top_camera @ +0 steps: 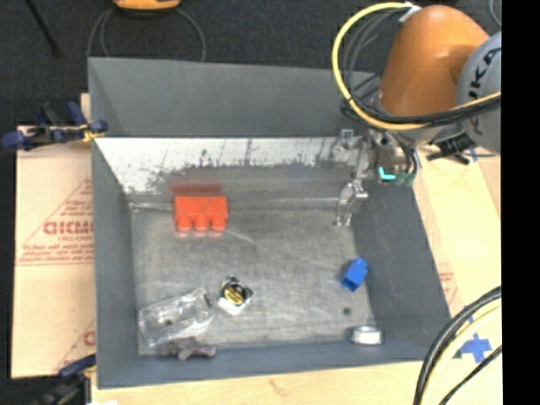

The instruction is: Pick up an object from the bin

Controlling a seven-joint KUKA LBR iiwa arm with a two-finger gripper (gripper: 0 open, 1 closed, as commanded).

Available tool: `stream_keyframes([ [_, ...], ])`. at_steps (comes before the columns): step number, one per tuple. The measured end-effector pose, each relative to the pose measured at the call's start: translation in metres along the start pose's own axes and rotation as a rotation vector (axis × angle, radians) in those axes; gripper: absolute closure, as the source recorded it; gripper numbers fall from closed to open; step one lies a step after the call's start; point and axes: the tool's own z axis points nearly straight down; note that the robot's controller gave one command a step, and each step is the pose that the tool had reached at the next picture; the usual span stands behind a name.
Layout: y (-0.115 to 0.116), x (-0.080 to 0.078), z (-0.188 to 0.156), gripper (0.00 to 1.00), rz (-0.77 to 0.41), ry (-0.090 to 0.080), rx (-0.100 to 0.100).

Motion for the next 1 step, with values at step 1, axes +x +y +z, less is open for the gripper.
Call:
stream_keyframes([
  [1, 0.0023, 0.0707, 0.1584, 0.00, -0.105, -0.002, 0.001],
])
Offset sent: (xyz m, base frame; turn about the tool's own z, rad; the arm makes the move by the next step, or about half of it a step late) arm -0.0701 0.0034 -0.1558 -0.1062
